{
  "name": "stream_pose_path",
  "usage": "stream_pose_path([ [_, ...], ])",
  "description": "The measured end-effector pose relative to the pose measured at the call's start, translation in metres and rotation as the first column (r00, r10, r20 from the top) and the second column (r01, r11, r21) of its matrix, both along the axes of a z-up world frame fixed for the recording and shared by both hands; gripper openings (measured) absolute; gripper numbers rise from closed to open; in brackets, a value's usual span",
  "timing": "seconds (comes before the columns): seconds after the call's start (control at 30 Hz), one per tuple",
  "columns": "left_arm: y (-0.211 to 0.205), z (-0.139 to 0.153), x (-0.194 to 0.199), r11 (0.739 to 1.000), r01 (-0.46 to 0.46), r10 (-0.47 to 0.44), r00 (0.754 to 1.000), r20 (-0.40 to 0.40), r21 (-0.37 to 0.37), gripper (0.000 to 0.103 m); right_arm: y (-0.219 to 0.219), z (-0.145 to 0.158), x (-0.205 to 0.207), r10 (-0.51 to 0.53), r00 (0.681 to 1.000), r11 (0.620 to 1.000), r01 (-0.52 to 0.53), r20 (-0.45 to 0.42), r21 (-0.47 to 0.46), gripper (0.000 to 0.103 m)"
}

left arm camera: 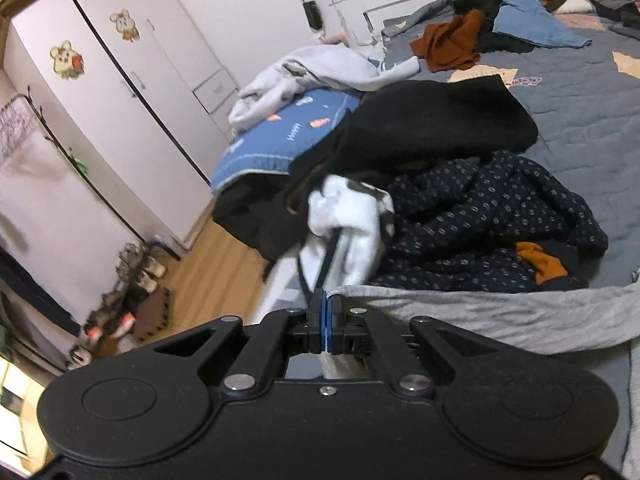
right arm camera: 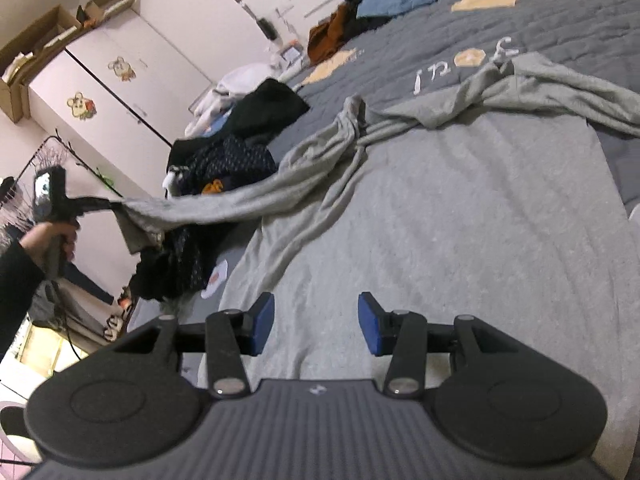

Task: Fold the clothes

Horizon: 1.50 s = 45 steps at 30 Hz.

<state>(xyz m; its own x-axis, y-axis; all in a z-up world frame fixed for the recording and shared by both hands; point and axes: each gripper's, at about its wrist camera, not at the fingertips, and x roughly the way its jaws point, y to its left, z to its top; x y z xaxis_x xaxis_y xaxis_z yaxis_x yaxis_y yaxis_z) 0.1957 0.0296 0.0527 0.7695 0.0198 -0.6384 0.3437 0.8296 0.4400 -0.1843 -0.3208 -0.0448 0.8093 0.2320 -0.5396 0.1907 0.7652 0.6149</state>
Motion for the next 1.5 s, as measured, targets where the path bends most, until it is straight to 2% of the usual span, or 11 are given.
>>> stream_pose_path([
  [0.1,-0.001,-0.002,-0.006,0.999,0.028,-0.029,0.999,-0.02,-0.037,0.002,-0.004,0.0,0.0,-0.028,0.999,1.0,0.028,0.032,0.0,0.045],
  [0.3,-0.001,0.002,-0.032,0.99,0.084,-0.091,0.994,-0.055,-0.118,0.003,0.002,0.006,0.003,0.021,0.993,0.999,-0.025,0.117,0.027,0.045],
  [0.4,-0.006,0.004,-0.052,0.984,0.13,-0.139,0.988,-0.061,-0.124,0.006,0.006,0.01,0.004,0.048,0.989,0.998,-0.052,0.142,0.025,0.045],
  [0.47,-0.013,0.004,-0.068,0.976,0.174,-0.182,0.982,-0.057,-0.131,0.014,0.008,0.012,0.004,0.056,0.987,0.998,-0.06,0.152,0.024,0.046],
  [0.53,-0.021,0.005,-0.087,0.965,0.223,-0.23,0.972,-0.039,-0.139,0.037,0.009,0.013,0.003,0.056,0.986,0.998,-0.06,0.157,0.024,0.046],
  [0.57,-0.026,0.006,-0.095,0.959,0.245,-0.252,0.967,-0.026,-0.143,0.04,0.009,0.013,0.003,0.056,0.986,0.998,-0.06,0.159,0.023,0.046],
  [0.87,-0.101,-0.024,-0.152,0.867,0.487,-0.494,0.868,-0.047,-0.108,0.041,0.01,0.016,0.002,0.051,0.984,0.998,-0.055,0.17,0.022,0.046],
  [1.0,-0.138,-0.047,-0.158,0.839,0.527,-0.539,0.839,-0.077,-0.133,0.041,0.009,0.015,0.002,0.045,0.984,0.999,-0.05,0.171,0.023,0.047],
  [1.1,-0.168,-0.068,-0.161,0.813,0.571,-0.58,0.81,-0.084,-0.114,0.04,0.007,0.015,0.0,0.041,0.983,0.999,-0.046,0.18,0.023,0.047],
  [1.3,-0.22,-0.101,-0.171,0.728,0.682,-0.685,0.723,-0.088,-0.072,0.04,0.003,0.016,-0.002,0.032,0.98,0.999,-0.038,0.197,0.024,0.047],
  [1.5,-0.258,-0.127,-0.17,0.677,0.735,-0.735,0.672,-0.095,-0.04,0.04,-0.003,0.017,-0.007,0.015,0.974,0.999,-0.023,0.227,0.034,0.047],
])
